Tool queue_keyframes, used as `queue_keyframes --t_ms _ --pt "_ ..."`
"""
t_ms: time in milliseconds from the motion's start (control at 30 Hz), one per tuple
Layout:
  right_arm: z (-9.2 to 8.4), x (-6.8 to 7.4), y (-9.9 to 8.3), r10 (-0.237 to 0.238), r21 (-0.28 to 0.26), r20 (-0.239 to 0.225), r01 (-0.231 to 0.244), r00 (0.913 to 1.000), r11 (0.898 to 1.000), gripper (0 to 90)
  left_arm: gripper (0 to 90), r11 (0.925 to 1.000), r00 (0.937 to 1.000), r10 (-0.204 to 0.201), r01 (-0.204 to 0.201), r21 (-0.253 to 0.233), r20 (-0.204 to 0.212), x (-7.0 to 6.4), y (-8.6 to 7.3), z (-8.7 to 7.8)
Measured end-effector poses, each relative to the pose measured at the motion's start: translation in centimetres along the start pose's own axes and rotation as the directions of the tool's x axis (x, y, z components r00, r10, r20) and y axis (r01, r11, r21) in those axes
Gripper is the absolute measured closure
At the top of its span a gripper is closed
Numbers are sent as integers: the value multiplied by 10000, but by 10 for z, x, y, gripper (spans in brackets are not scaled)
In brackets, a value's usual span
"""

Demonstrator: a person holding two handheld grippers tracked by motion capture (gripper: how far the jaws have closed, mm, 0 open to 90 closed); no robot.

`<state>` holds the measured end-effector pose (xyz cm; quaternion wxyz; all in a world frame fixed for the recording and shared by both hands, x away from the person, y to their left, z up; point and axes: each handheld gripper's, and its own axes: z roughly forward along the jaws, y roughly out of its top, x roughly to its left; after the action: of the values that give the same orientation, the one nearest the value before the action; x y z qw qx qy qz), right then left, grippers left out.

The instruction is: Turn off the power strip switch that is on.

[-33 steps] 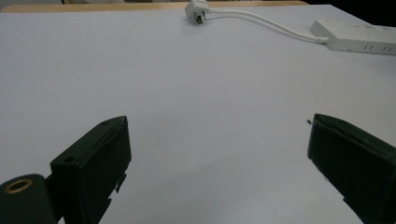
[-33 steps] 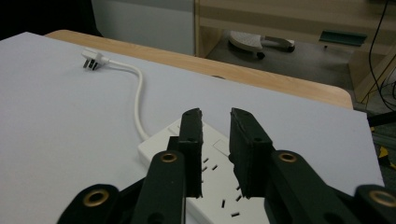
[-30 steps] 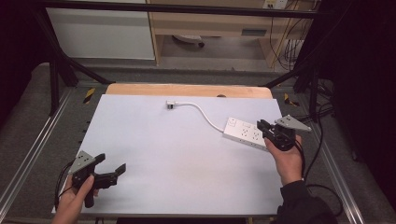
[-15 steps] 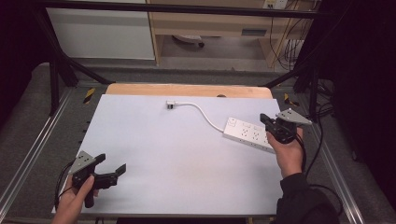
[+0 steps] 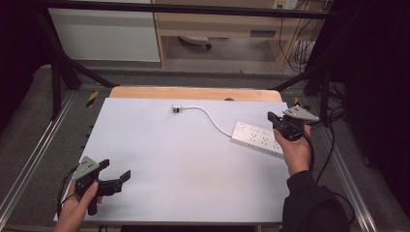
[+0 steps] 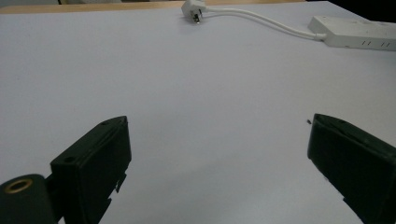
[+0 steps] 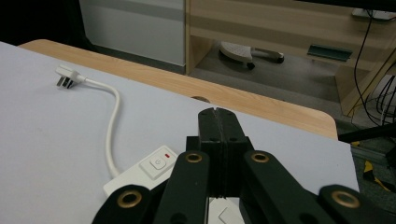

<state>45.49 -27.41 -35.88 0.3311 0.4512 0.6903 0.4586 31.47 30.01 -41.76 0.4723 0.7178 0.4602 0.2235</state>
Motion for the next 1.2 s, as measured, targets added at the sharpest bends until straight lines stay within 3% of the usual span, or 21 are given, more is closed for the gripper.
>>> queue_keyframes --t_ms 767,1200 --pt "31 -3 7 1 439 89 -4 10000 9990 900 63 10000 10000 -15 15 0 17 0 0 0" --pt "46 -2 7 -163 1132 163 143 9997 9935 900 63 10000 10000 9 -9 -2 31 0 0 0"
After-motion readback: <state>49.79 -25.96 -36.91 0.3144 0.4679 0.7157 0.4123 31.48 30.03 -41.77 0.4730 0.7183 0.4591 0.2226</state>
